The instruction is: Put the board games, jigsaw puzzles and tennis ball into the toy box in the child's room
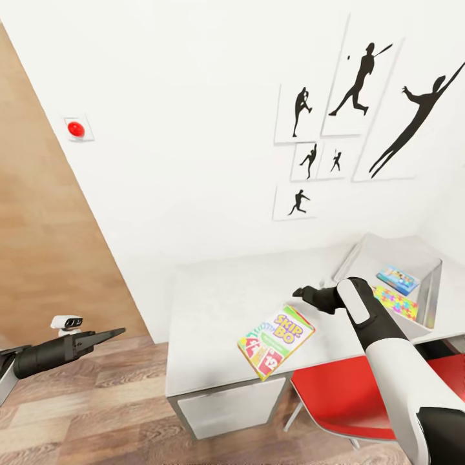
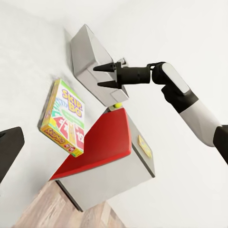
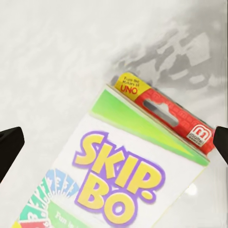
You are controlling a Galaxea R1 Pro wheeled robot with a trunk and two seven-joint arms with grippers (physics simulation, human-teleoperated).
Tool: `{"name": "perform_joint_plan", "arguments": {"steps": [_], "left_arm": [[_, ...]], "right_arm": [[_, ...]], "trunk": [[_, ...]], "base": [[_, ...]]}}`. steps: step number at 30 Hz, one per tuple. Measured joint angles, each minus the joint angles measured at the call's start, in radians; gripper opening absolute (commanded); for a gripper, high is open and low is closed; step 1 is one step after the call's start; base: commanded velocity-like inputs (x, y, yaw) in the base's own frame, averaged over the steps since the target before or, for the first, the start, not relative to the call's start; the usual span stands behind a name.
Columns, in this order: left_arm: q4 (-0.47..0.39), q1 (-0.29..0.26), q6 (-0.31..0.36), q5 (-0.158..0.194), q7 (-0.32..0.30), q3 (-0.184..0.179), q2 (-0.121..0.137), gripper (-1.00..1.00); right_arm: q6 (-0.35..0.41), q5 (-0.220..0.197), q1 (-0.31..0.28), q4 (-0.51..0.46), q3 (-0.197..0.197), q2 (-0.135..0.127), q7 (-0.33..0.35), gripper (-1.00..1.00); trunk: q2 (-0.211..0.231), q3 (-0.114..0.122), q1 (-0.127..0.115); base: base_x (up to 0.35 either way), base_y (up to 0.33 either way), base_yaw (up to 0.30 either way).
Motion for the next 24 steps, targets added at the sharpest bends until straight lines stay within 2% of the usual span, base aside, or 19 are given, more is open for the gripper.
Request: {"name": "perform_joint_plan", "arguments": {"steps": [17,24], "left_arm": [[0.000,0.000,-0.002,0.000,0.000,0.000,0.000,1.00],[0.000,0.000,-0.001,0.000,0.000,0.001,0.001,1.00]], "right_arm": [[-0.028,-0.002,0.001,0.001,0.001,-0.003,0.001,1.00],[-0.029,-0.002,0.002,0.002,0.003,-0.001,0.001,1.00]], "trunk": [[0.000,-0.027,0.000],[0.000,-0.039,0.000]], "base": [[0.045,0.045,-0.062],[0.002,0.188,-0.062]]}}
